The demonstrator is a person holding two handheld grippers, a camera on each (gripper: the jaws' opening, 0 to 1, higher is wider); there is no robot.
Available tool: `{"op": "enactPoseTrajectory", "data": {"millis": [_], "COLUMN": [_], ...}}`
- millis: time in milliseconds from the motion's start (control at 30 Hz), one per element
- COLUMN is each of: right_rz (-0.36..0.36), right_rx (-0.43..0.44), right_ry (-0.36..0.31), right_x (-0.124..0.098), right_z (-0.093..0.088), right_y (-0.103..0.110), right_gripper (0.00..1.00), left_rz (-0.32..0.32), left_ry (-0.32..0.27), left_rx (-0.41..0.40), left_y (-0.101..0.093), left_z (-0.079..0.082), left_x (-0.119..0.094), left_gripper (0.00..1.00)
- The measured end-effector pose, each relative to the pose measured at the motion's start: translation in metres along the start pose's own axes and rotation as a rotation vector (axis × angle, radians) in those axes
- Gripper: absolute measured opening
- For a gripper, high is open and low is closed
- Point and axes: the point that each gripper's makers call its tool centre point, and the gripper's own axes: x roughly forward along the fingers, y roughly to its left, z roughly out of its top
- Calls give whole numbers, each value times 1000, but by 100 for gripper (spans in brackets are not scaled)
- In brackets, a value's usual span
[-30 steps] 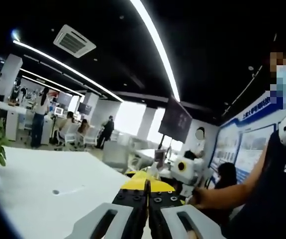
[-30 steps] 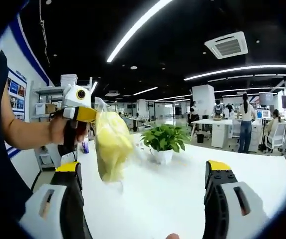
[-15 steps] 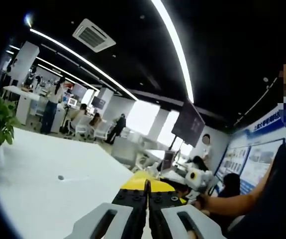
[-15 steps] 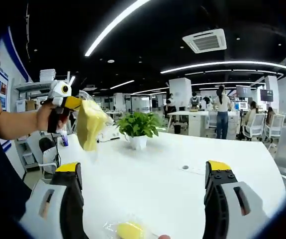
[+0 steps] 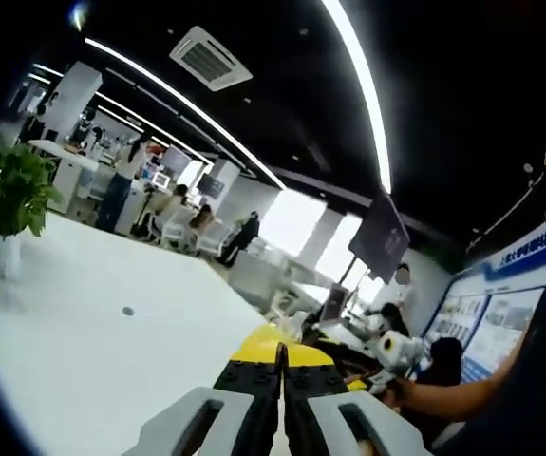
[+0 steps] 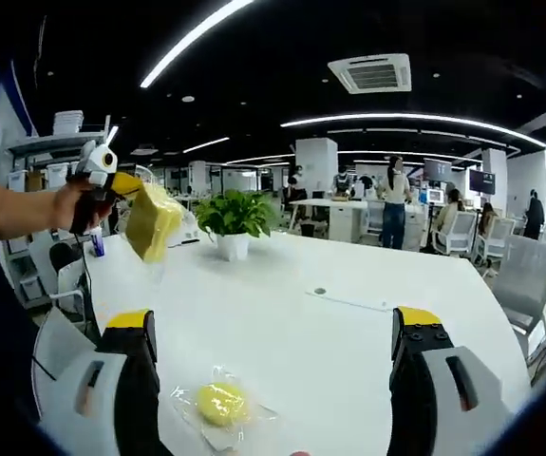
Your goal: Compare the silicone blocks by pressing each to a similar depth, holding the contact briefly, and releasing to observe deformation and rebound differences across the visible hardness samples.
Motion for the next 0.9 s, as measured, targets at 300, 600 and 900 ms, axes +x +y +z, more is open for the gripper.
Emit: {"op": "enactPoseTrajectory", "data": {"millis": [300, 600, 900], "right_rz": [33, 41, 43], "right_rx": [-31, -34, -9], "right_ry": [52, 114, 150], "right_x": [-14, -22, -22], "right_z": [-33, -66, -91], "right_y": [9, 6, 5], "right_gripper": [96, 96, 96], "left_rz": [18, 49, 64], "left_ry": [12, 29, 52], "left_rx": [-54, -127, -194], "left_y": [14, 33, 47], "left_z": [-18, -41, -64], "left_x": [-2, -6, -6], "left_gripper": [0, 0, 0]}}
